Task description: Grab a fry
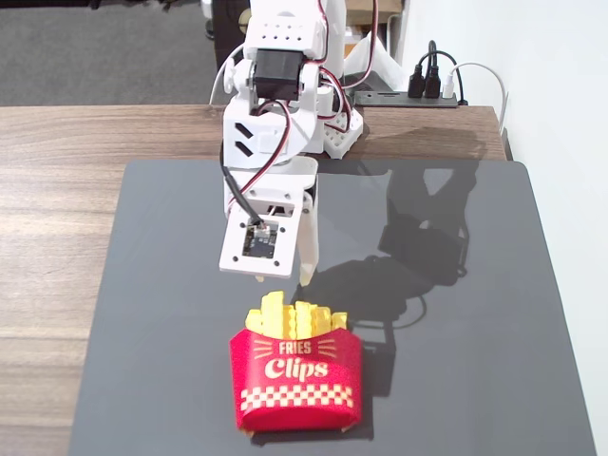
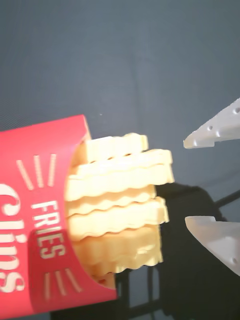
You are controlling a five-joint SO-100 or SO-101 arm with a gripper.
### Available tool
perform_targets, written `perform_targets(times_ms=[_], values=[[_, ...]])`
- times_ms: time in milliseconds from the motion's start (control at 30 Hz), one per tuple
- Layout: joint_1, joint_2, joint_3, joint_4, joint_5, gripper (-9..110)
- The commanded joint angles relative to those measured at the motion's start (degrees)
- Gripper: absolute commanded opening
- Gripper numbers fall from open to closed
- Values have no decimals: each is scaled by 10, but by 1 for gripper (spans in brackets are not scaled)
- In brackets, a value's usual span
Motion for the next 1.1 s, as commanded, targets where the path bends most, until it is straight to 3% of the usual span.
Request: perform_targets(times_ms=[0, 633, 1067], values=[[4, -10, -40, -11, 0, 18], [3, -91, -69, -62, 5, 17], [-4, -105, -67, -81, 19, 3]])
